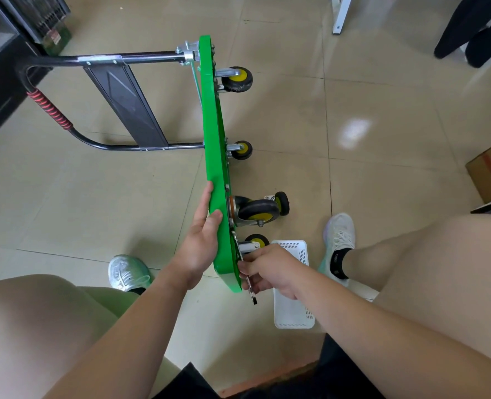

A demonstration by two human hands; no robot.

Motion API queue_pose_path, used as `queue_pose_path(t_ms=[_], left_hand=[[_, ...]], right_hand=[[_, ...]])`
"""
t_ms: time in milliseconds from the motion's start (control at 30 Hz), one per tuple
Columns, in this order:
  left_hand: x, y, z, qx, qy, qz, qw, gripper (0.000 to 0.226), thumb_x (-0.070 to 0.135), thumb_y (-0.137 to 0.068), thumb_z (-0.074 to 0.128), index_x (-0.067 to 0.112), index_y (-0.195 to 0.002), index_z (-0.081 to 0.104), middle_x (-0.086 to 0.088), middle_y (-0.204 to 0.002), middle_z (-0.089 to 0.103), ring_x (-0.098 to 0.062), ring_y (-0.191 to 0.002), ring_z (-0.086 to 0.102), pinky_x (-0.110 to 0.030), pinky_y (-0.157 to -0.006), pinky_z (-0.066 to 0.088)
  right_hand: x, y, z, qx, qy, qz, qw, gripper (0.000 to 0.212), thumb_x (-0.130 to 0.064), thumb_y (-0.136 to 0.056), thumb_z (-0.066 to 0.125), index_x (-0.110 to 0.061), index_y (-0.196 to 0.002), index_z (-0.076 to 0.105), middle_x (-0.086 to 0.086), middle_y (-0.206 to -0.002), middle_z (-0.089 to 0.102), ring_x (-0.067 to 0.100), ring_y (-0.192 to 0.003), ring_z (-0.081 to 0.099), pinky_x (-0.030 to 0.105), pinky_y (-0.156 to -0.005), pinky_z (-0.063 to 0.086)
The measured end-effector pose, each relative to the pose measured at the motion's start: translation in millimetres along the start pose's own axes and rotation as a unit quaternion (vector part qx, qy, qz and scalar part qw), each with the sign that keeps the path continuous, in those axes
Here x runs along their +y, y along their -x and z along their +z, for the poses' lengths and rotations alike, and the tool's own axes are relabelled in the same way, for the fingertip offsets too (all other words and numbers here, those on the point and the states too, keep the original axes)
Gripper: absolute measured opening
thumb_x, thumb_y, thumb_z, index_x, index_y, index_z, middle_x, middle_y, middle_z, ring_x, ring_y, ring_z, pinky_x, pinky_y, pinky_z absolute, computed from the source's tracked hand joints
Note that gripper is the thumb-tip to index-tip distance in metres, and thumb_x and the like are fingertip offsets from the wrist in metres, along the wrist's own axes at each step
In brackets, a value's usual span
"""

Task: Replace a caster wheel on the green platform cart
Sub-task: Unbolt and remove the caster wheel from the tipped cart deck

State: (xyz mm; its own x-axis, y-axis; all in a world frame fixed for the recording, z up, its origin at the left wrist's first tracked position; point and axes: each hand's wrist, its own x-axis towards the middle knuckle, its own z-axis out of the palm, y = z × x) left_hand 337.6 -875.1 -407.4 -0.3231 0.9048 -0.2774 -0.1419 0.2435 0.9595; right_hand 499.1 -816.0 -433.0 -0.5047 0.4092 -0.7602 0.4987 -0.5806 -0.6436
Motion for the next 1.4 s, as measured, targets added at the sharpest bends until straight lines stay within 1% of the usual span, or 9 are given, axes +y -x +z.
queue_pose_path(t_ms=[200, 333, 400, 567, 700, 833, 900, 1067, 1400], left_hand=[[-1, 0, 0, 0.002, 0.003, 0.002, 1.000, 0.052, 0.045, -0.098, 0.040, 0.082, -0.132, 0.031, 0.012, -0.159, 0.042, -0.018, -0.139, 0.052, -0.052, -0.116, 0.041], [-1, 1, 0, 0.002, -0.006, 0.003, 1.000, 0.052, 0.046, -0.097, 0.040, 0.082, -0.133, 0.030, 0.012, -0.160, 0.041, -0.018, -0.139, 0.051, -0.052, -0.117, 0.041], [-1, 0, -1, -0.001, -0.010, 0.003, 1.000, 0.051, 0.047, -0.097, 0.039, 0.082, -0.133, 0.029, 0.012, -0.161, 0.040, -0.019, -0.139, 0.051, -0.052, -0.117, 0.041], [-3, -1, -3, 0.000, -0.017, 0.001, 1.000, 0.052, 0.047, -0.097, 0.039, 0.081, -0.135, 0.028, 0.011, -0.162, 0.039, -0.020, -0.142, 0.048, -0.052, -0.119, 0.038], [-3, -1, -3, 0.001, -0.015, 0.002, 1.000, 0.053, 0.045, -0.098, 0.040, 0.079, -0.137, 0.029, 0.013, -0.161, 0.039, -0.018, -0.144, 0.046, -0.049, -0.121, 0.035], [-2, 0, -2, 0.000, -0.014, 0.000, 1.000, 0.052, 0.047, -0.098, 0.039, 0.080, -0.136, 0.028, 0.014, -0.162, 0.038, -0.018, -0.143, 0.047, -0.050, -0.120, 0.037], [-1, 0, -2, -0.002, -0.014, 0.001, 1.000, 0.052, 0.048, -0.097, 0.040, 0.081, -0.135, 0.028, 0.013, -0.163, 0.036, -0.019, -0.143, 0.047, -0.051, -0.118, 0.039], [-2, 0, -1, 0.001, -0.015, 0.001, 1.000, 0.052, 0.048, -0.097, 0.039, 0.082, -0.135, 0.028, 0.012, -0.162, 0.036, -0.021, -0.142, 0.047, -0.052, -0.117, 0.040], [-1, 1, -1, 0.010, -0.013, 0.008, 1.000, 0.051, 0.047, -0.097, 0.040, 0.082, -0.132, 0.031, 0.010, -0.160, 0.041, -0.021, -0.141, 0.049, -0.052, -0.117, 0.040]], right_hand=[[13, -15, 1, 0.041, 0.040, -0.004, 0.998, 0.022, -0.003, -0.092, 0.070, -0.004, -0.114, 0.073, 0.016, -0.090, 0.074, 0.025, -0.065, 0.069, 0.039, -0.070, 0.063], [25, -31, 0, 0.068, 0.086, -0.029, 0.994, 0.024, -0.006, -0.091, 0.072, -0.008, -0.115, 0.075, 0.008, -0.090, 0.074, 0.017, -0.068, 0.069, 0.022, -0.060, 0.055], [28, -39, 2, 0.079, 0.107, -0.043, 0.990, 0.027, -0.007, -0.090, 0.072, -0.012, -0.117, 0.075, 0.003, -0.099, 0.075, 0.015, -0.081, 0.070, 0.020, -0.069, 0.054], [26, -55, 7, 0.104, 0.139, -0.076, 0.982, 0.027, -0.004, -0.089, 0.069, -0.015, -0.112, 0.077, -0.002, -0.106, 0.075, 0.018, -0.100, 0.069, 0.034, -0.098, 0.055], [15, -58, 0, 0.104, 0.192, -0.103, 0.970, 0.032, 0.003, -0.091, 0.063, -0.008, -0.120, 0.073, -0.002, -0.100, 0.067, 0.009, -0.092, 0.060, 0.007, -0.075, 0.046], [22, -50, -7, 0.114, 0.152, -0.100, 0.977, 0.031, 0.008, -0.089, 0.065, -0.018, -0.096, 0.080, -0.001, -0.088, 0.073, 0.020, -0.086, 0.068, 0.029, -0.080, 0.055], [31, -46, -12, 0.113, 0.182, -0.107, 0.971, 0.026, -0.001, -0.086, 0.073, -0.020, -0.103, 0.080, -0.001, -0.095, 0.075, 0.022, -0.094, 0.069, 0.034, -0.091, 0.052], [37, -22, -20, 0.066, 0.165, -0.052, 0.983, 0.024, -0.007, -0.085, 0.076, -0.013, -0.109, 0.077, 0.008, -0.087, 0.075, 0.024, -0.078, 0.073, 0.041, -0.084, 0.062], [4, 5, -6, -0.009, 0.033, -0.003, 0.999, 0.025, -0.004, -0.092, 0.070, 0.006, -0.115, 0.068, 0.016, -0.089, 0.071, 0.023, -0.061, 0.070, 0.030, -0.056, 0.057]])
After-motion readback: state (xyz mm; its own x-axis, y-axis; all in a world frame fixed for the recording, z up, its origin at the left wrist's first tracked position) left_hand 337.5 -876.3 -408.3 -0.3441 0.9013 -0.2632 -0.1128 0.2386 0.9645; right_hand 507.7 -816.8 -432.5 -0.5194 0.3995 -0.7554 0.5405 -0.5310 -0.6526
